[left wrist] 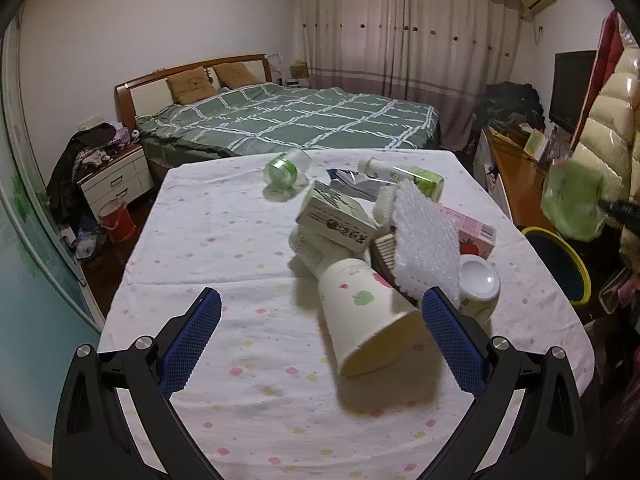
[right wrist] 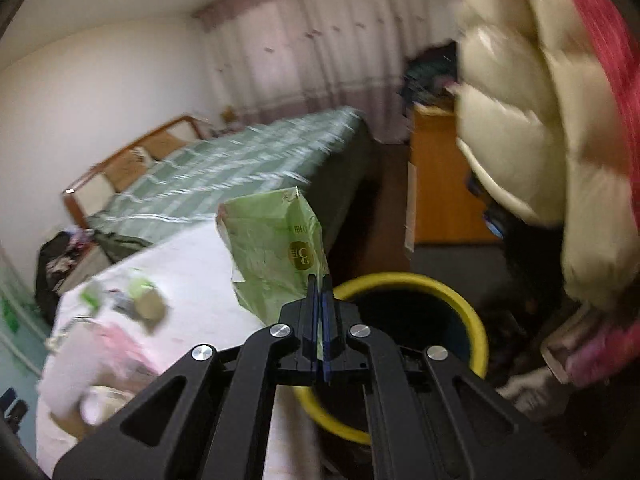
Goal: Collect trash
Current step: 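Carry the green bag over the yellow-rimmed bin and open the right tool, then grasp the white paper cup with the left tool and lift it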
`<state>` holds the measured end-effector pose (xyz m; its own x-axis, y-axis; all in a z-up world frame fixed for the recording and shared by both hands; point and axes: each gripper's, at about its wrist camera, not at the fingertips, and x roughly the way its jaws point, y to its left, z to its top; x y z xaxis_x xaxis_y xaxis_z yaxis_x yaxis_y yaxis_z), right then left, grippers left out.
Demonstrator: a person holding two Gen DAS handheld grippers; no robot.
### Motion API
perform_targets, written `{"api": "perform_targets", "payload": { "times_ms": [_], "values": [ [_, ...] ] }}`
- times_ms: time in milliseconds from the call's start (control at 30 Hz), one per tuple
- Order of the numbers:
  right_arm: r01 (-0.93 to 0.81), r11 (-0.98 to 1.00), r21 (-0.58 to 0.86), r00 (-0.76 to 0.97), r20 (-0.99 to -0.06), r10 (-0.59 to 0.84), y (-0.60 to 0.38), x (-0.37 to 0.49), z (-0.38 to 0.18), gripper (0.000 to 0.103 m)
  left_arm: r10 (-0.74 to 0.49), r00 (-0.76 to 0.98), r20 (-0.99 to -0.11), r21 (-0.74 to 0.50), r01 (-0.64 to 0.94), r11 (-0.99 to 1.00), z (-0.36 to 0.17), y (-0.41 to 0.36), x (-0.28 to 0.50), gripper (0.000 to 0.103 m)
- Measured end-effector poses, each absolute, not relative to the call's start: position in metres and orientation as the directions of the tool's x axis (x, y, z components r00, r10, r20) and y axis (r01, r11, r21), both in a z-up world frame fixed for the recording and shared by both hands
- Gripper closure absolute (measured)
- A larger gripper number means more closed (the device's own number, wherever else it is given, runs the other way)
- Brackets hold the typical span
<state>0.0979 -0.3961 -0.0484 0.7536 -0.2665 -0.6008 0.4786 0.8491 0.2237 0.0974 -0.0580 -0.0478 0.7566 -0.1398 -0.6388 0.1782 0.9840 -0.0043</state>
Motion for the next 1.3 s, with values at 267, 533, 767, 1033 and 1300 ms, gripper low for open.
{"api": "perform_targets", "payload": {
  "times_ms": [267,533,767,1033,1300],
  "values": [
    [0.595,0.776,0.207,0.623,-0.729,-0.284,-0.432,0.108,-0.124,0.1,-0.143,0.714,-0.685,0.006,0.202,0.979,-0.072,-0.082,0.102,0.004],
    [0.628,0.753,0.199,0.565,-0.781,-0.265,-0.438,0.118,-0.153,0.081,-0.11,0.694,-0.712,0.04,0.197,0.98,-0.091,-0.095,0.113,0.004],
    [0.612,0.773,0.166,0.588,-0.75,-0.305,-0.423,0.11,-0.139,0.057,-0.089,0.676,-0.732,0.063,0.196,0.979,-0.104,-0.099,0.126,0.004],
    [0.588,0.79,0.171,0.607,-0.739,-0.292,-0.418,0.111,-0.132,0.055,-0.077,0.669,-0.74,0.083,0.204,0.975,-0.116,-0.106,0.136,0.004],
    [0.571,0.8,0.187,0.619,-0.738,-0.269,-0.413,0.112,-0.132,0.055,-0.125,0.656,-0.744,0.032,0.223,0.974,-0.117,-0.091,0.137,0.033]
  ]
}}
